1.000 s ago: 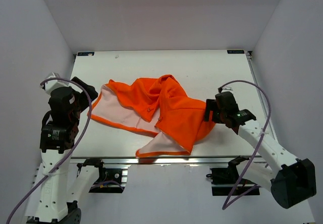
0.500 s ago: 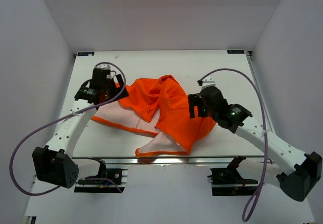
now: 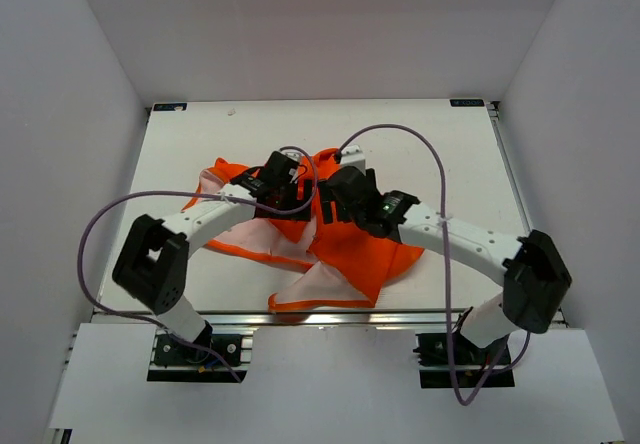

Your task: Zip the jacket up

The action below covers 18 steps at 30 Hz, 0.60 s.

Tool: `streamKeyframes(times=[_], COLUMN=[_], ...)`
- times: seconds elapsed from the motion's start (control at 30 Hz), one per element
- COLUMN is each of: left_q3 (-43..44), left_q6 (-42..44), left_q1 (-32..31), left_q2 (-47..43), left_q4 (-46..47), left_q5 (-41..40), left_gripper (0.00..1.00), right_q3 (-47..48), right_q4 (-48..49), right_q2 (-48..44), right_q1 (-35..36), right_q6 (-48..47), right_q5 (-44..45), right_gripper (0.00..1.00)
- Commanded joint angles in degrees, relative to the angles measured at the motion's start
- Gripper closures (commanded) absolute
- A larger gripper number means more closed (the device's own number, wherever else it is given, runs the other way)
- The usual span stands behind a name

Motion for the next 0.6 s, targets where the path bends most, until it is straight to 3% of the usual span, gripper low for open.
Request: streamKeyframes(times=[0.0, 0.1, 0.33, 0.43, 0.47, 0.53, 0.57], left_q3=[3.3, 3.0, 3.9, 5.2, 5.8, 6.9, 7.2], left_q6=[0.8, 0.9, 1.1, 1.4, 1.4, 1.6, 1.5], left_q1=[-0.5, -0.6, -0.6, -0.6, -0.6, -0.6, -0.6], left_q2=[3.2, 5.9, 11.7, 14.0, 14.5, 15.5, 15.7], left_q4=[3.5, 6.8, 11.2, 12.7, 12.9, 13.4, 13.8], left_q5=[-0.5, 1.0, 2.3, 3.6, 3.7, 3.3, 3.3], left_gripper=[0.04, 0.07, 0.12, 0.15, 0.17, 0.25, 0.31], right_q3=[4.9, 5.6, 6.9, 7.0, 6.7, 6.2, 5.7], right_q4=[7.5, 9.5, 10.5, 10.8, 10.8, 11.6, 11.7], right_q2=[4.3, 9.1, 16.5, 17.7, 17.7, 16.9, 16.5], right_q1=[0.1, -0.2, -2.5, -3.8, -3.9, -4.7, -5.1], right_q6=[1.8, 0.8, 3.4, 3.8, 4.2, 4.1, 4.0], right_q5=[4.7, 5.9, 7.7, 5.6, 5.9, 5.9, 5.5], right_gripper=[0.15, 0.23, 0.22, 0.31, 0.4, 0.48, 0.63])
